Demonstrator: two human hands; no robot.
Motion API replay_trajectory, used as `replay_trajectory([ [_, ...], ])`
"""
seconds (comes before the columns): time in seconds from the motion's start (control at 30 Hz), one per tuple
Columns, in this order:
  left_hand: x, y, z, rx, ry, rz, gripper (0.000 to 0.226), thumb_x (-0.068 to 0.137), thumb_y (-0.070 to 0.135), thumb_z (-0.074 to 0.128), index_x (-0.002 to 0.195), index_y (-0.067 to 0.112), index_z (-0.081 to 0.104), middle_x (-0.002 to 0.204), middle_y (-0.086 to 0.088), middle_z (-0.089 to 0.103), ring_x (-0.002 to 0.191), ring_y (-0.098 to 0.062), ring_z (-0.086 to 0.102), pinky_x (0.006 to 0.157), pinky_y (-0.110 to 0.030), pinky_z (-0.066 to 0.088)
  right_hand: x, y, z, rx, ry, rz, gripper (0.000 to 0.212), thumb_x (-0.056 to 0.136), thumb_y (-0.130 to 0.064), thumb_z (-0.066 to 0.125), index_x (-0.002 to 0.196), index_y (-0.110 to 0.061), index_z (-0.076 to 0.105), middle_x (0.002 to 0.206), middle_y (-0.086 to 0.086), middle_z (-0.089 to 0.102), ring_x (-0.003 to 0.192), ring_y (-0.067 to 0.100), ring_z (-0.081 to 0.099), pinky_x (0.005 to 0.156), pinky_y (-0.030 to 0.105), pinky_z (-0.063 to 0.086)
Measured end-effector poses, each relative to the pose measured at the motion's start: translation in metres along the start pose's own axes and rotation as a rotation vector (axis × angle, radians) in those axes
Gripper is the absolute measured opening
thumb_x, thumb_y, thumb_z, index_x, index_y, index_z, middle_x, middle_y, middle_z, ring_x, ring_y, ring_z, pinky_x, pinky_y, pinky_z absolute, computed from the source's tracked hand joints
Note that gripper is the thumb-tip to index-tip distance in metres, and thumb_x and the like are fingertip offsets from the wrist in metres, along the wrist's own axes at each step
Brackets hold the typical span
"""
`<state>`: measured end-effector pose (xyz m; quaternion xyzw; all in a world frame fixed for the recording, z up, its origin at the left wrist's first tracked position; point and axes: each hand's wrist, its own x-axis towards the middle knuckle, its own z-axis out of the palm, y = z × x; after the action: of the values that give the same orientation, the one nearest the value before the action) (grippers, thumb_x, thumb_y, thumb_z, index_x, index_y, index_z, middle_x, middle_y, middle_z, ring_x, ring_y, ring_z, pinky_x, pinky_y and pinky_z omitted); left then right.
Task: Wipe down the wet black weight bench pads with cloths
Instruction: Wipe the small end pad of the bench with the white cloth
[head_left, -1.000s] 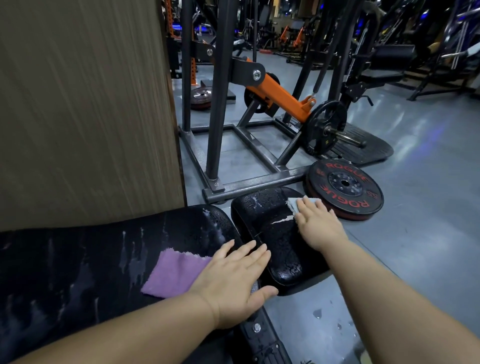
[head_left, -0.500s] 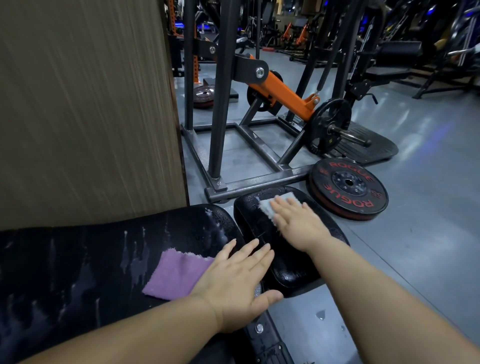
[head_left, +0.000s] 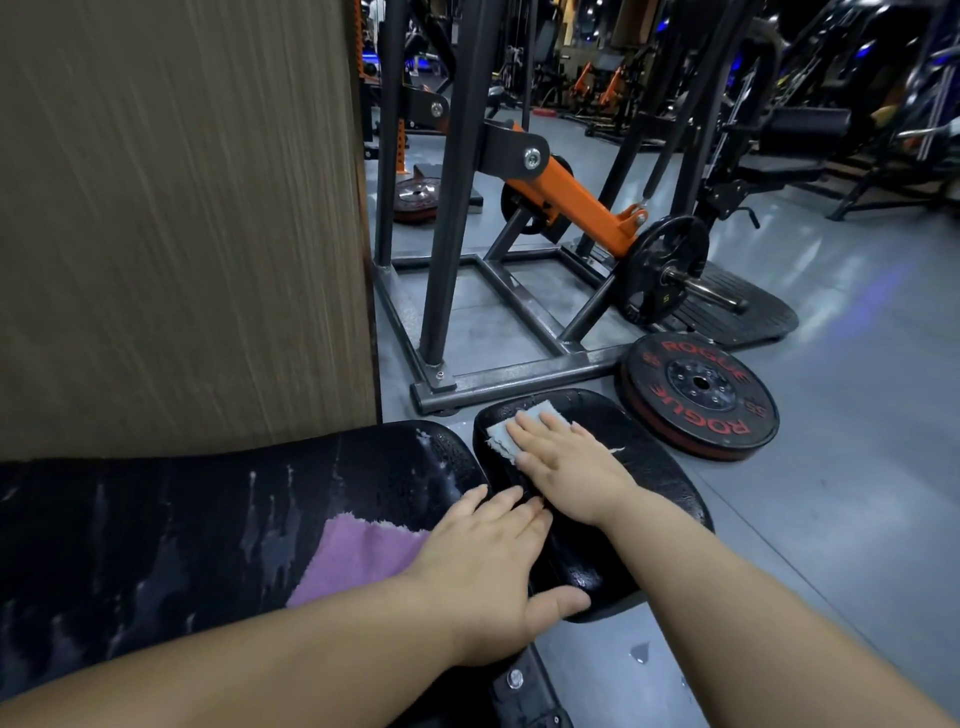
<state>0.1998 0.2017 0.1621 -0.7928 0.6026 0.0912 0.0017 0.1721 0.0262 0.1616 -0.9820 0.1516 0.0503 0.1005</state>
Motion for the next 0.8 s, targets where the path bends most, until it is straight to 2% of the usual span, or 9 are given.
replay_trajectory([
  [0.07,0.007,-0.001,-0.007,0.033,0.005,-0.001,0.101,0.077,0.080,0.000,0.156,0.017,0.011,0.163,0.004,0.009,0.150,-0.014,-0.006,0.119,-0.037,-0.012,0.005,0.008,-0.001,-0.001,-0.002,0.044,0.049,0.104,-0.034,0.024,0.153,-0.029,0.016,0.160,-0.013,0.007,0.147,0.010,-0.001,0.117,0.035,0.000],
  [0.17,0.012,-0.003,-0.008,0.028,-0.012,-0.002,0.085,0.093,0.072,0.017,0.157,0.017,0.005,0.164,0.003,0.000,0.150,-0.014,-0.009,0.120,-0.038,-0.012,0.009,0.031,-0.006,-0.023,0.029,0.212,0.050,0.104,-0.035,0.022,0.153,-0.027,0.015,0.161,-0.010,0.006,0.147,0.012,0.001,0.118,0.038,0.002],
  [0.3,0.010,-0.006,0.004,-0.048,-0.002,0.010,0.086,0.093,0.071,0.022,0.156,0.018,-0.003,0.163,0.004,-0.011,0.149,-0.011,-0.013,0.118,-0.032,-0.016,0.015,0.046,-0.009,-0.054,0.050,0.369,0.049,0.104,-0.031,0.019,0.152,-0.023,0.017,0.161,-0.006,0.008,0.147,0.018,0.004,0.117,0.044,0.008],
  [0.37,0.009,-0.008,0.008,-0.060,0.016,0.020,0.086,0.093,0.071,0.022,0.156,0.018,-0.004,0.163,0.004,-0.012,0.148,-0.010,-0.014,0.117,-0.031,-0.017,0.018,0.039,-0.009,-0.076,0.044,0.345,0.047,0.103,-0.029,0.020,0.150,-0.024,0.020,0.161,-0.005,0.010,0.146,0.020,0.007,0.116,0.045,0.010],
  [0.47,0.011,-0.011,0.009,-0.060,0.026,0.028,0.090,0.090,0.075,0.020,0.156,0.017,-0.002,0.163,0.003,-0.009,0.149,-0.011,-0.012,0.119,-0.032,-0.015,0.022,0.015,-0.008,-0.062,0.010,0.161,0.048,0.104,-0.029,0.025,0.151,-0.027,0.020,0.161,-0.006,0.010,0.147,0.018,0.005,0.117,0.043,0.008],
  [0.6,0.013,-0.013,0.013,-0.054,0.072,0.056,0.102,0.075,0.080,0.003,0.157,0.018,0.008,0.164,0.000,0.008,0.150,-0.012,-0.003,0.119,-0.033,-0.013,0.029,-0.016,0.002,-0.089,0.005,-0.030,0.046,0.103,-0.032,0.027,0.149,-0.028,0.023,0.160,-0.009,0.012,0.146,0.015,0.004,0.117,0.043,0.006],
  [0.7,0.013,-0.014,0.013,-0.064,0.084,0.059,0.102,0.074,0.079,0.002,0.157,0.020,0.004,0.164,0.002,0.005,0.149,-0.011,-0.005,0.118,-0.032,-0.015,0.035,-0.015,0.004,-0.056,-0.009,-0.034,0.048,0.103,-0.032,0.026,0.151,-0.028,0.020,0.160,-0.011,0.009,0.146,0.013,-0.002,0.118,0.042,0.002],
  [0.8,0.011,-0.013,0.010,-0.079,0.062,0.055,0.096,0.081,0.080,0.010,0.156,0.020,-0.002,0.163,0.005,-0.006,0.149,-0.009,-0.010,0.116,-0.029,-0.018,0.038,0.006,-0.004,-0.031,-0.039,0.077,0.051,0.104,-0.033,0.023,0.153,-0.028,0.011,0.161,-0.011,0.002,0.147,0.012,-0.006,0.118,0.040,-0.001],
])
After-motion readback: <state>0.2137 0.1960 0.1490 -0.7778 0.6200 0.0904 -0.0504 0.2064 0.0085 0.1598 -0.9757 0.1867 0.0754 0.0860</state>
